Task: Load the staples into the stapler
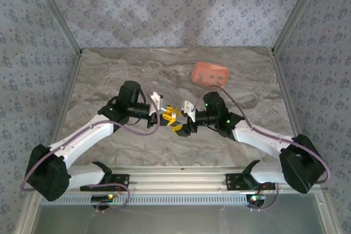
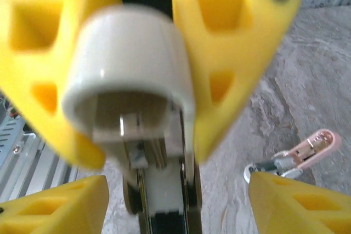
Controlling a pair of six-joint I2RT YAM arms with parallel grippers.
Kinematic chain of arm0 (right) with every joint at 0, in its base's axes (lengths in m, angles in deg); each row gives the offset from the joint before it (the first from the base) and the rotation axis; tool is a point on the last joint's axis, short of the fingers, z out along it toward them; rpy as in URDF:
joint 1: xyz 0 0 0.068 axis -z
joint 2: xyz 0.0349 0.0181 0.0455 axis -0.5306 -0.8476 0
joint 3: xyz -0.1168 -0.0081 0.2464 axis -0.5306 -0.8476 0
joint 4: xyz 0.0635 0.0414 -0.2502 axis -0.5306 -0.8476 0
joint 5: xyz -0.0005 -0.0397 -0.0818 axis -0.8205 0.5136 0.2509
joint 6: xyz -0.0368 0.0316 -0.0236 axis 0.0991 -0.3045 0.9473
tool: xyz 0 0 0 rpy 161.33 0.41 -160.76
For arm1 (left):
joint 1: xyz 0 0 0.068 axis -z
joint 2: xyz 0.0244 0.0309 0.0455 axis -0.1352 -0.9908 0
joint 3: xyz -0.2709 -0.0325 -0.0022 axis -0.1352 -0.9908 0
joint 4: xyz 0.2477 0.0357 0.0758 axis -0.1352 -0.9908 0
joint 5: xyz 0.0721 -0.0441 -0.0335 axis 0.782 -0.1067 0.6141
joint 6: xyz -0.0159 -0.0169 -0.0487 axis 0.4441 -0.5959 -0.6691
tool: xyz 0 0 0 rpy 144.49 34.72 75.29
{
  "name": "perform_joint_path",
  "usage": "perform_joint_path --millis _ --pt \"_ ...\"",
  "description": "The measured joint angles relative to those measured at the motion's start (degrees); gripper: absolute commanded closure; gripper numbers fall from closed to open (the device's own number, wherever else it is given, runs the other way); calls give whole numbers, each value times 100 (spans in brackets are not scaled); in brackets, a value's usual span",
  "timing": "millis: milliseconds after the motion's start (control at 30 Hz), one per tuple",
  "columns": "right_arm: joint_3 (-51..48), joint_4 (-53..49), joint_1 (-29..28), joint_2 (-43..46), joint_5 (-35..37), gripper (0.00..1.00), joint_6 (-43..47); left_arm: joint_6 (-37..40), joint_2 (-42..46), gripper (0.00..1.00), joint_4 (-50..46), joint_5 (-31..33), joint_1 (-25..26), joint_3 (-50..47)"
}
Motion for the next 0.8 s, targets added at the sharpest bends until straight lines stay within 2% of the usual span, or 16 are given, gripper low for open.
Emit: perform_joint_path --millis 33,133,200,267,367,433,500,600,700,800 --pt "28 42 0 -42 -52 41 -28 17 -28 95 -17 -20 2 0" --pt "105 173 -11 -175 -214 61 -160 35 -74 93 -70 -59 24 0" --pt "138 208 -11 -229 -345 72 -175 48 -76 82 -76 -35 24 4" --pt "138 219 -20 -240 -363 74 -223 7 -76 73 -103 74 11 15" --pt "111 234 -9 -238 -116 79 -376 -232 -63 43 -37 411 15 15" --pt "57 254 -11 -232 240 80 -557 -584 15 34 90 885 15 -52" --pt "0 232 -74 -236 953 80 -973 -1117 186 23 350 1775 22 -271" --pt "94 11 -339 -350 2033 85 -1744 -2074 439 13 603 3482 22 -686" --pt "487 -387 -693 -713 3071 85 -2559 -3091 479 10 535 5003 -103 -909" --pt "1248 -1023 -975 -1340 4011 84 -3453 -4181 420 6 195 6054 -503 -957"
